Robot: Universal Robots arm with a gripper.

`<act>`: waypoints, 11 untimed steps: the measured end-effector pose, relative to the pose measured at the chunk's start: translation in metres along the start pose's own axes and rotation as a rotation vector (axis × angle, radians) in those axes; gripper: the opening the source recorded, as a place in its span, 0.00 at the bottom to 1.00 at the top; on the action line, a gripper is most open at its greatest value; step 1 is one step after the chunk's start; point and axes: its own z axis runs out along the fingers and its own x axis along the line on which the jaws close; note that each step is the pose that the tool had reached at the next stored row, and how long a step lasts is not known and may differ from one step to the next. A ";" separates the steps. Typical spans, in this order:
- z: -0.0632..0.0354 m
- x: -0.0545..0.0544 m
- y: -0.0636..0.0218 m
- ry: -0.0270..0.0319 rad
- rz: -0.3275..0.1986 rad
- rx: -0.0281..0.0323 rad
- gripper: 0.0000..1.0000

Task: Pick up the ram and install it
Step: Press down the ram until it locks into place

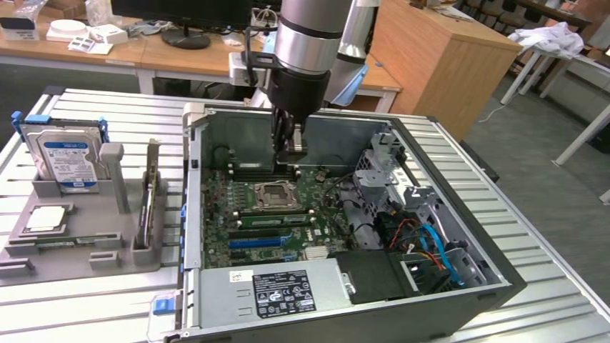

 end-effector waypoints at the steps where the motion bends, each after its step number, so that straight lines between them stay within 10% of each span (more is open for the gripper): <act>1: -0.0008 0.000 0.0000 0.0000 0.000 0.0000 0.11; 11: -0.0014 0.000 -0.0017 0.0003 0.000 -0.0005 0.11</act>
